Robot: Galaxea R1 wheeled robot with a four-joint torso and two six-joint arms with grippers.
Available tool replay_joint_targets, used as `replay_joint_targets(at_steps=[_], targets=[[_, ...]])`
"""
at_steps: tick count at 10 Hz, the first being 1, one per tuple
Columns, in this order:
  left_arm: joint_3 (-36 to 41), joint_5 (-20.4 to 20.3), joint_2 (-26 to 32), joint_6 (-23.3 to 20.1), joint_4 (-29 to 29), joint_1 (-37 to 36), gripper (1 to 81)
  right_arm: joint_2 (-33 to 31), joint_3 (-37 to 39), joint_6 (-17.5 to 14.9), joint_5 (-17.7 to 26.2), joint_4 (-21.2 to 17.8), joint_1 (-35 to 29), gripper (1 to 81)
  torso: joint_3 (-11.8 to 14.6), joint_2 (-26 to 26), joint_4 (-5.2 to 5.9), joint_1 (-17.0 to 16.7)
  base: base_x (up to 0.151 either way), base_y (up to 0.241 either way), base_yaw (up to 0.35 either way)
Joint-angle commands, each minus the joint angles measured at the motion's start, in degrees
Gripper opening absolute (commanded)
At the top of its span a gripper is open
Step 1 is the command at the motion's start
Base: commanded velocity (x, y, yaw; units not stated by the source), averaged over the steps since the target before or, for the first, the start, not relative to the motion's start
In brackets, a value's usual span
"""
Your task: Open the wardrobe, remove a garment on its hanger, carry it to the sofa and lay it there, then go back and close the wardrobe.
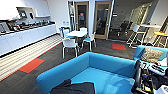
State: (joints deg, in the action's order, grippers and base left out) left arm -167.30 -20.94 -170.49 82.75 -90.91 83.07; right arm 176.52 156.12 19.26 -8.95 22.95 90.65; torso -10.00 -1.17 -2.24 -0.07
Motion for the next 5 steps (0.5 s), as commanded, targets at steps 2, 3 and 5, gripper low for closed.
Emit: replay_joint_targets(at_steps=[2, 3, 5], targets=[[-0.57, 1.96, 0.40, -0.13, -0.68, -1.90, 81.1, 0.53, -0.13, -0.10, 2.80, -0.37, -1.04, 81.1, 0.00, 0.00, 0.00, 0.07, -0.031, 0.000, 0.000], [-0.57, 1.96, 0.32, -0.13, -0.68, -1.90, 81.1, 0.53, -0.13, -0.10, 2.80, -0.37, -0.95, 81.1, 0.00, 0.00, 0.00, 0.07, -0.066, 0.000, 0.000], [-0.57, 1.96, 0.32, -0.13, -0.68, -1.90, 81.1, 0.53, -0.13, -0.19, 2.88, -0.37, -1.04, 81.1, 0.00, 0.02, 0.00, 0.07, -0.069, 0.000, 0.000]])
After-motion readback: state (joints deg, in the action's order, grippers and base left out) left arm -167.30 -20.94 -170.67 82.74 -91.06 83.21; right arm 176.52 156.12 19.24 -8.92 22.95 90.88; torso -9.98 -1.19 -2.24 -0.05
